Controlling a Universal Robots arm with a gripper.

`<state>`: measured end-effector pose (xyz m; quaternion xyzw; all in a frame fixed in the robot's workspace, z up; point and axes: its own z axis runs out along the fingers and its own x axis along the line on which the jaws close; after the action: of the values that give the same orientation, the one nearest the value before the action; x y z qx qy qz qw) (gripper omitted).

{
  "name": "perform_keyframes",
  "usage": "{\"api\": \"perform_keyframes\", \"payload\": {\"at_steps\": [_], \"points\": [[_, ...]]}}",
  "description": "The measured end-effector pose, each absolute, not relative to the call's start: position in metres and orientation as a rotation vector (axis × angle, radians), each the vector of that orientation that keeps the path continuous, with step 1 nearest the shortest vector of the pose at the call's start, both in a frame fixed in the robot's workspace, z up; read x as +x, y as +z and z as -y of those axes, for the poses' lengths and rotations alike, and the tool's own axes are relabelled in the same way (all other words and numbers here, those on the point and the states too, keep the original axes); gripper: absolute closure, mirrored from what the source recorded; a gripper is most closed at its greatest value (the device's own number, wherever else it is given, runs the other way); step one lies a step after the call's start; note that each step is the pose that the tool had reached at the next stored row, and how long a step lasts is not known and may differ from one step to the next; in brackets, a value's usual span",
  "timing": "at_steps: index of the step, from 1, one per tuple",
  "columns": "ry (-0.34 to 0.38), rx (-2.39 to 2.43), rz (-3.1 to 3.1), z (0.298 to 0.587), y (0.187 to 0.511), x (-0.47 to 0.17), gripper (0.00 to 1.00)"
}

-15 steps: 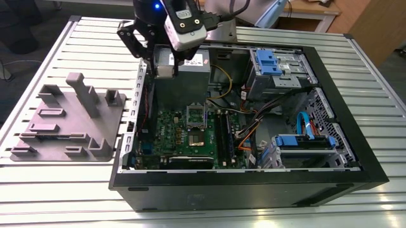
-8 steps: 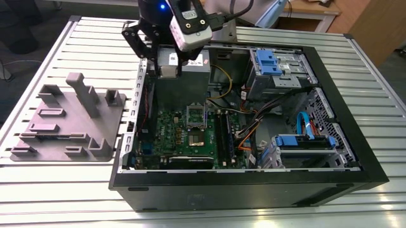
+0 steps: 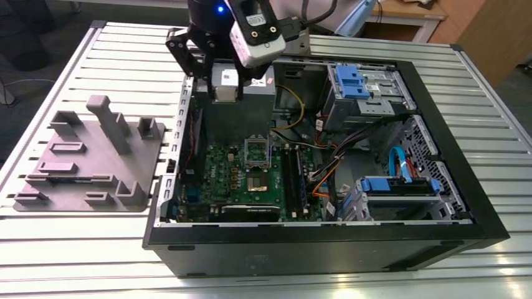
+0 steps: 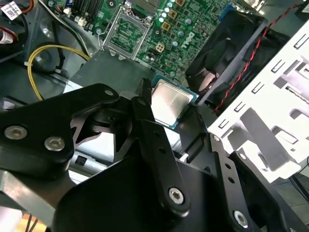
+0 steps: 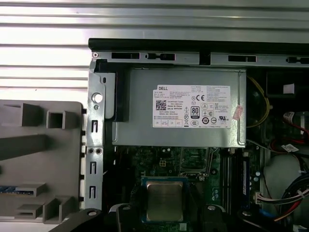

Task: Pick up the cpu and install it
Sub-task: 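Pick up the cpu and move it towards the insertion slot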

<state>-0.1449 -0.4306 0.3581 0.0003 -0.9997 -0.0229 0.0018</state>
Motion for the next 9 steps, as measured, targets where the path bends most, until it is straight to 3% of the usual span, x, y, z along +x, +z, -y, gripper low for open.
{"api": "perform_keyframes", "payload": {"at_steps": [9], "points": [[-0.072,0.001,3.137,0.4306,0.3580,-0.1380,0.53]]}}
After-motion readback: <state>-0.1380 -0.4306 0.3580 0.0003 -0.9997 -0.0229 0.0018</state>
